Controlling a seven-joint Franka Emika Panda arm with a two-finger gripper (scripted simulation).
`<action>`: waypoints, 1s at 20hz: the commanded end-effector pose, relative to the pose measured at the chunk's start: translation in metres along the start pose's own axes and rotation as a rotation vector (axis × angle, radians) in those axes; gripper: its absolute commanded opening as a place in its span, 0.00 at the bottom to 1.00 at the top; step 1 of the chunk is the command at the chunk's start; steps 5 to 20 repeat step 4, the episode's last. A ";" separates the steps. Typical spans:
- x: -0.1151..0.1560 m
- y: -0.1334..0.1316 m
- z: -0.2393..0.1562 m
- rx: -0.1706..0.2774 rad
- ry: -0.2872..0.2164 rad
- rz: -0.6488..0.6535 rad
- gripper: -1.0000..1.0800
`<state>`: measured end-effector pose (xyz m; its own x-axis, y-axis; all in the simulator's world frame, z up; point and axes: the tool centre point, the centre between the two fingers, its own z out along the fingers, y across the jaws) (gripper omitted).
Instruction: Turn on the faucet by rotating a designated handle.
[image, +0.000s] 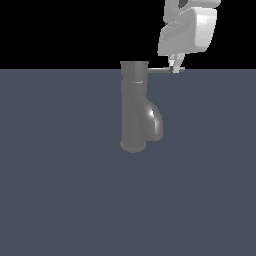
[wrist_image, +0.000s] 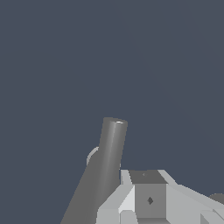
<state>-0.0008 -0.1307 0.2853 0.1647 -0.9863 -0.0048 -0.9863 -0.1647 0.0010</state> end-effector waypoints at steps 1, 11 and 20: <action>0.018 0.001 0.000 0.001 0.005 0.025 0.00; 0.022 -0.002 0.000 0.001 0.005 0.026 0.00; 0.022 -0.002 0.000 0.001 0.005 0.026 0.00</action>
